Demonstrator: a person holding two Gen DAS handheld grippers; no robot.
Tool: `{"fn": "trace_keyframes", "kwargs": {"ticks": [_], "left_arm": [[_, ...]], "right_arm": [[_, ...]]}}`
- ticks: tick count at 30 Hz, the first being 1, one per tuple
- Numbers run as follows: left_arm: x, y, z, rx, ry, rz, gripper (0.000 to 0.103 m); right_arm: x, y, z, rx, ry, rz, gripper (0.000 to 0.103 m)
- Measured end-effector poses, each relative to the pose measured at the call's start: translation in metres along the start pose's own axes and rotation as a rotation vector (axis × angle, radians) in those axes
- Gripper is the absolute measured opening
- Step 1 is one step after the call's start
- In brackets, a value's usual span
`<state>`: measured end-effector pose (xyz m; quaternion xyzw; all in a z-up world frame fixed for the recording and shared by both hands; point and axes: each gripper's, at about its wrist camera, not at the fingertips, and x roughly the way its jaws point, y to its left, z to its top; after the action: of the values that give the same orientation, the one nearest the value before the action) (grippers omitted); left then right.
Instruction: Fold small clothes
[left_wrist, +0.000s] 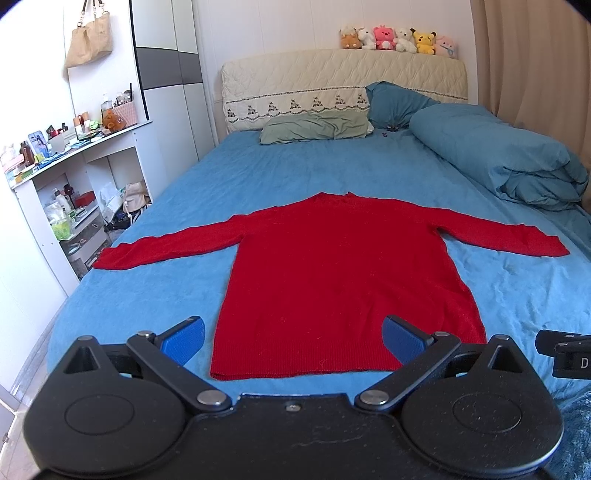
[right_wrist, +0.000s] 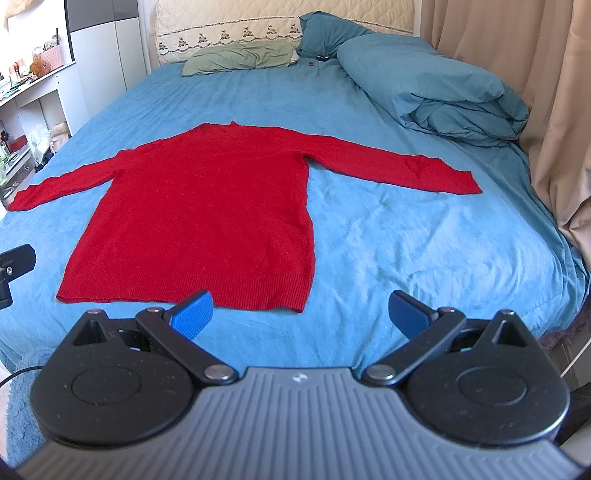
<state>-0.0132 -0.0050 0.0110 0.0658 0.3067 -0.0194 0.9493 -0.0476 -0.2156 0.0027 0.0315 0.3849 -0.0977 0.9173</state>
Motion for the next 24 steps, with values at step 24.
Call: {"fn": "trace_keyframes", "kwargs": {"ticks": [24], "left_arm": [[-0.0017,0.0040,0.0002,-0.013,-0.001,0.004,0.103]], "right_arm": [[-0.0027,0.0023,0.0021,0.000,-0.005,0.003,0.103]]}}
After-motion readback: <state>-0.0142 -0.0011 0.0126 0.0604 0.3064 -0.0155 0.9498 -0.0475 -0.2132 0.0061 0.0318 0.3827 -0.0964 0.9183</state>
